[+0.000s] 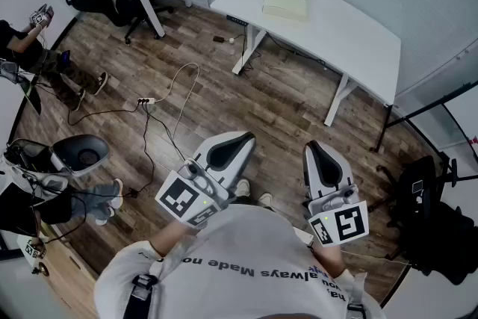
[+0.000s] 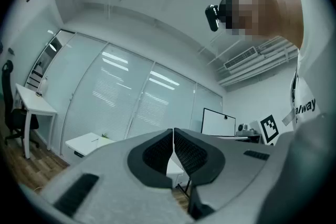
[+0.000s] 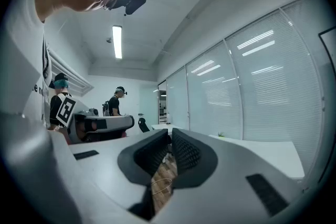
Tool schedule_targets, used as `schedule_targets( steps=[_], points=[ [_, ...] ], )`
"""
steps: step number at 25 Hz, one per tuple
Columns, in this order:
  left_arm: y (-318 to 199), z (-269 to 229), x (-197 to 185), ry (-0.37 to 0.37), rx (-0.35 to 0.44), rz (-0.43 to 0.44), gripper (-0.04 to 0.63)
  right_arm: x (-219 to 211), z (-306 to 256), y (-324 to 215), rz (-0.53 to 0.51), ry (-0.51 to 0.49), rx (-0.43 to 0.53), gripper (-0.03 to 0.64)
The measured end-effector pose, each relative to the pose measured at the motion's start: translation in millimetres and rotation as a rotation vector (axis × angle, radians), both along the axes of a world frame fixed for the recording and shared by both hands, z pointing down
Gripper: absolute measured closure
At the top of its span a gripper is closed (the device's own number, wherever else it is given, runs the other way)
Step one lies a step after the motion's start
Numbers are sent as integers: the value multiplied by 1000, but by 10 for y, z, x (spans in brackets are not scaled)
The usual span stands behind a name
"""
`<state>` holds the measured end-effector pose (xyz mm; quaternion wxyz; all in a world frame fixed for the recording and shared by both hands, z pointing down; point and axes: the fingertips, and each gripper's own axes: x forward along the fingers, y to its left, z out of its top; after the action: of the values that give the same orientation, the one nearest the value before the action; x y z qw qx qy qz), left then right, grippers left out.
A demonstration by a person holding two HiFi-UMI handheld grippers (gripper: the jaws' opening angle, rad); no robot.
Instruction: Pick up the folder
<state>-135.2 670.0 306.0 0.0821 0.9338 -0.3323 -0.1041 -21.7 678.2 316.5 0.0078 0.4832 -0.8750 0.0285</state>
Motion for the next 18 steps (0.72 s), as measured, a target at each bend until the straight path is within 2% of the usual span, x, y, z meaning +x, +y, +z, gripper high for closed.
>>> schedule_targets(
  steps=[9, 18],
  points=[
    [-104, -11, -136, -7, 6, 8, 578, -126, -7, -88, 20, -18, 10, 586],
    [-379, 46, -42, -9, -7, 5, 578, -33, 64, -385, 24, -31, 1, 586]
  ],
)
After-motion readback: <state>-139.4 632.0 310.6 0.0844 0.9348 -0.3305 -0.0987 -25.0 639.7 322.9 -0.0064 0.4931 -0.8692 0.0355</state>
